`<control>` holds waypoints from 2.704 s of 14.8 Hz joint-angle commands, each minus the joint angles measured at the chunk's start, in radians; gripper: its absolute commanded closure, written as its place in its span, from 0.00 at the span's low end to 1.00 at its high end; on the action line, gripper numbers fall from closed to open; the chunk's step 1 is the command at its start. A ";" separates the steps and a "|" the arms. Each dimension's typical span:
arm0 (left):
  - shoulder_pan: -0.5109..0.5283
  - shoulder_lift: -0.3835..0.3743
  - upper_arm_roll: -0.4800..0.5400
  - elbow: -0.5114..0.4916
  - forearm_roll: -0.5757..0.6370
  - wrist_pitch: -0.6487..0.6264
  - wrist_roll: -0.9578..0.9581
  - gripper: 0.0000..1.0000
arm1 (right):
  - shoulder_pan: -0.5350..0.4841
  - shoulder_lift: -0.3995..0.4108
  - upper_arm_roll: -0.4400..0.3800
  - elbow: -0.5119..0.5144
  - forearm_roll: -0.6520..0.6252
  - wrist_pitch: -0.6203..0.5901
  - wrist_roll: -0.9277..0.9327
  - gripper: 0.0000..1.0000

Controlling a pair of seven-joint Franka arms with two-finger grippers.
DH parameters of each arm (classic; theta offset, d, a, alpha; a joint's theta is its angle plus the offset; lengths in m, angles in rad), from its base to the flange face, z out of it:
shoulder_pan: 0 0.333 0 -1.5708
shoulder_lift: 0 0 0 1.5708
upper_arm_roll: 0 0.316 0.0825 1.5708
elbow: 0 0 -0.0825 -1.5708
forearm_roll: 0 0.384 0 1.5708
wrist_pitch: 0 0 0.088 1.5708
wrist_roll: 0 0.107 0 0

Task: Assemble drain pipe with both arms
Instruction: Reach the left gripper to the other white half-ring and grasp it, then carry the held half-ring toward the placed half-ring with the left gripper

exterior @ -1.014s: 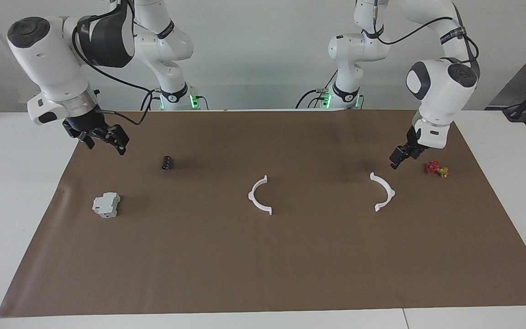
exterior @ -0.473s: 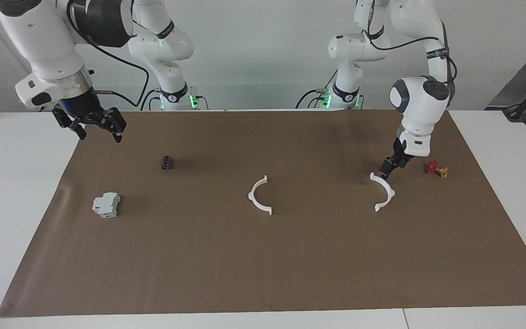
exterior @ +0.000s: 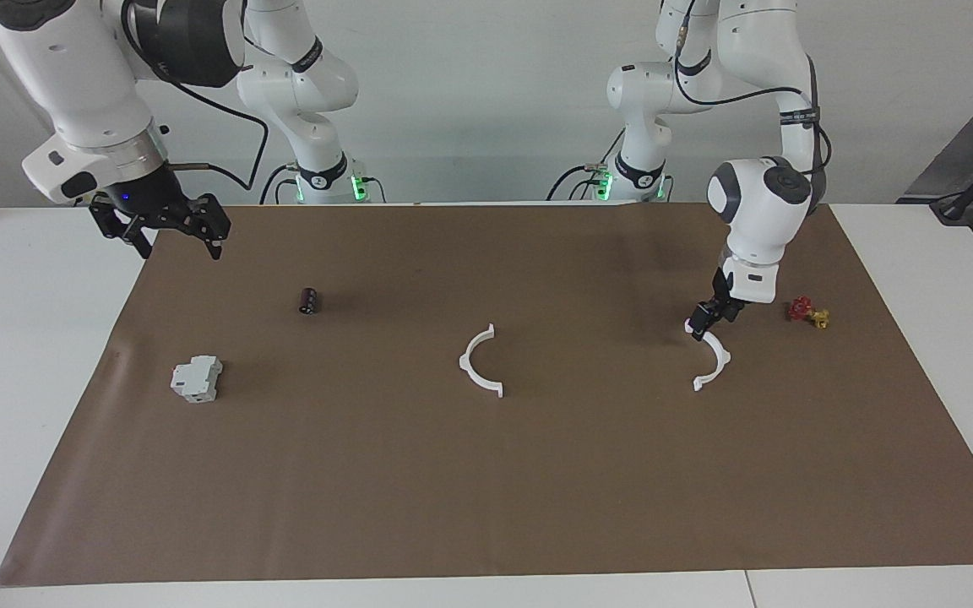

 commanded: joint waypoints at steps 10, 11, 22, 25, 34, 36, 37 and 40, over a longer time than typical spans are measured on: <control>-0.023 0.015 0.008 -0.036 -0.011 0.069 0.006 0.85 | -0.034 -0.056 0.027 -0.048 -0.006 0.000 -0.036 0.00; -0.024 0.014 0.005 -0.023 -0.009 0.048 0.006 0.98 | -0.032 -0.056 0.025 -0.051 -0.006 0.003 -0.040 0.00; -0.130 0.017 -0.046 0.101 -0.006 -0.072 -0.342 1.00 | -0.002 -0.048 0.022 0.012 0.042 -0.104 -0.032 0.00; -0.154 0.031 -0.050 0.130 -0.006 -0.067 -0.514 1.00 | 0.009 -0.050 0.022 0.013 0.055 -0.110 -0.031 0.00; -0.323 0.043 -0.052 0.130 0.009 -0.109 -0.690 1.00 | -0.006 -0.056 0.022 -0.002 0.055 -0.106 -0.034 0.00; -0.371 0.064 -0.050 0.135 0.020 -0.109 -0.768 1.00 | -0.005 -0.056 0.022 -0.001 0.055 -0.106 -0.034 0.00; -0.385 0.101 -0.050 0.162 0.035 -0.109 -0.807 1.00 | -0.003 -0.056 0.022 -0.002 0.055 -0.106 -0.034 0.00; -0.432 0.167 -0.050 0.217 0.073 -0.112 -0.910 1.00 | -0.003 -0.056 0.024 -0.001 0.055 -0.106 -0.034 0.00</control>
